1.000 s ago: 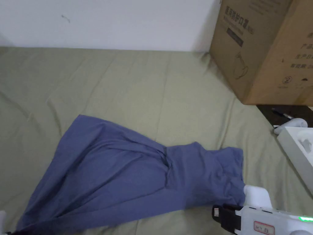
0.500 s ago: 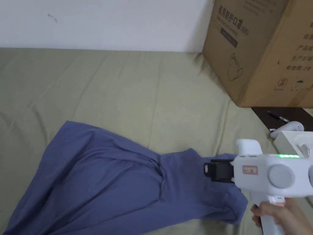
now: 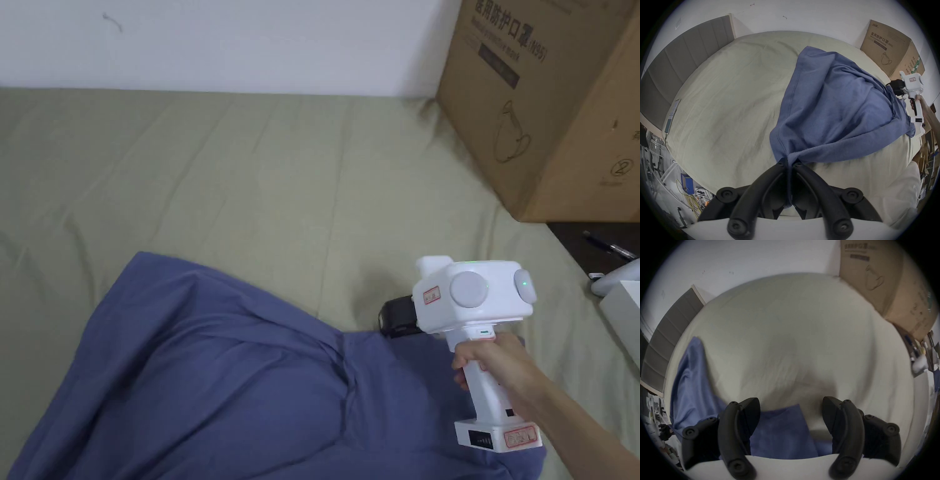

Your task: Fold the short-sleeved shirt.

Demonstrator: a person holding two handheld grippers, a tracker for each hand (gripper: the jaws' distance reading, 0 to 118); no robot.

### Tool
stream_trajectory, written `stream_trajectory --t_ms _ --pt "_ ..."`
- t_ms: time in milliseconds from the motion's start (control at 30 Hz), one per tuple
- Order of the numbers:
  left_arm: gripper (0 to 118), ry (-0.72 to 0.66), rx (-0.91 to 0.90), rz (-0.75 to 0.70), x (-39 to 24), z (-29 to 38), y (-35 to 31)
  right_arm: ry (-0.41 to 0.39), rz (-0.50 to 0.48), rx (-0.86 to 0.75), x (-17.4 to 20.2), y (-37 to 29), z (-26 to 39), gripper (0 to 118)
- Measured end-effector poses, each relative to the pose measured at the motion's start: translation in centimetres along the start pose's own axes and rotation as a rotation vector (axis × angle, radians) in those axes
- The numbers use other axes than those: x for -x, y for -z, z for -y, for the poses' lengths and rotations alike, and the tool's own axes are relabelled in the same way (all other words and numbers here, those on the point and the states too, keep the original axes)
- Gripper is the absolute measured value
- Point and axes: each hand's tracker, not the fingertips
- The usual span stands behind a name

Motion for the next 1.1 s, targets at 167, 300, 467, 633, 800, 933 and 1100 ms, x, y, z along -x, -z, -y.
stream_trajectory --t_ms 167,300,467,633,800,933,1100 --pt "2 0.003 0.011 -0.017 0.1 -0.6 0.5 -0.048 0.052 -0.050 1.2 -0.8 1.0 69" --pt "2 0.012 0.004 -0.031 -0.5 -0.6 0.3 -0.041 0.081 -0.066 1.0 -2.2 1.4 5" --pt "2 0.019 -0.016 -0.035 -0.3 -0.9 -1.4 0.056 0.022 -0.102 -0.6 -4.9 0.6 2" --pt "2 0.014 -0.170 -0.016 -0.1 -3.1 -5.6 0.036 0.045 -0.247 -1.5 -12.3 -1.3 2" --pt "2 0.117 -0.290 -0.044 -0.9 -8.2 -9.3 0.074 0.028 -0.427 -3.2 -22.3 -4.5 2" --pt "2 0.160 -0.421 -0.026 -3.5 -14.0 -14.2 0.058 0.046 -0.518 -4.2 -29.3 -7.3 2" --pt "2 0.197 -0.556 -0.025 -5.3 -23.0 -17.8 0.080 0.056 -0.642 -4.9 -36.9 -11.1 2"
